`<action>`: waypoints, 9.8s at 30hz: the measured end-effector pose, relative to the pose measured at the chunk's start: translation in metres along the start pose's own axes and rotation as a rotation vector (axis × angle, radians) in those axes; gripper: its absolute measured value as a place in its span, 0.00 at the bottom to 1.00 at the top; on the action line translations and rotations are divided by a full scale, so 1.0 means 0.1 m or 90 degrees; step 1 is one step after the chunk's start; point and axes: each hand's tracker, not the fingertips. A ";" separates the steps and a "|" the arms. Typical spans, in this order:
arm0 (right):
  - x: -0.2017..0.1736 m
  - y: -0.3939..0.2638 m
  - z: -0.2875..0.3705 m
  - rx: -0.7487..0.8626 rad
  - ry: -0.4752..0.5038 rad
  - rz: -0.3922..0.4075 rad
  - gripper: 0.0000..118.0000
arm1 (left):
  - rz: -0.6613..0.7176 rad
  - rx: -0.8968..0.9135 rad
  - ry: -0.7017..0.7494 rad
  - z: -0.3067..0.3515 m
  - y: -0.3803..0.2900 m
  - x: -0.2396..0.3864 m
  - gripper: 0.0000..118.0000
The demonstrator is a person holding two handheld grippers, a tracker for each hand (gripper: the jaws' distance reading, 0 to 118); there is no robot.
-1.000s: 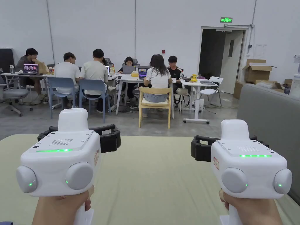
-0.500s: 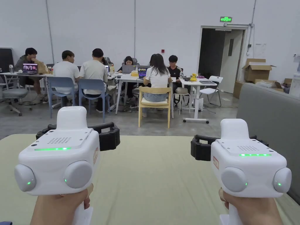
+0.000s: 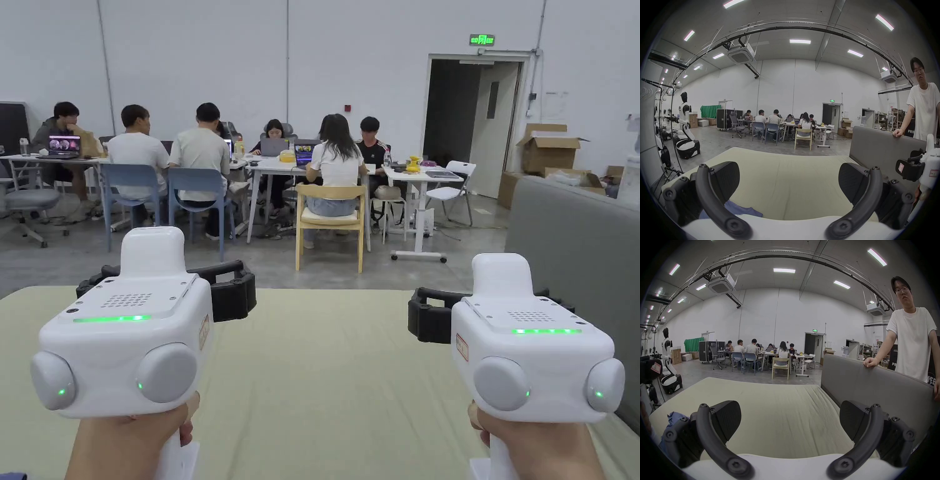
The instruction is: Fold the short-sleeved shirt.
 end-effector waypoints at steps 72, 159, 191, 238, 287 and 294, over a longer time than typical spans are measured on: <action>-1.28 0.21 -0.09 0.028 0.201 0.022 0.03 | 0.025 -0.048 0.134 0.35 -0.01 -0.96 0.00; -1.03 0.09 0.46 -0.090 0.202 0.080 0.03 | -0.018 -0.424 -0.148 -1.55 -0.94 -0.06 0.00; 0.53 -0.63 0.40 -0.153 0.064 0.013 0.03 | 0.021 -0.357 -0.410 -0.81 -1.04 1.36 1.00; 0.65 -2.23 -0.57 -0.432 0.024 0.000 0.03 | 0.047 -0.592 -0.041 -2.74 -3.56 -0.19 0.00; 0.39 1.74 -2.76 -0.272 0.063 0.025 0.05 | 0.122 -0.187 0.049 -3.21 1.06 -0.87 0.00; 0.29 1.79 -2.98 -0.283 0.045 0.016 0.05 | 0.089 -0.209 0.050 -3.47 1.03 -0.77 0.00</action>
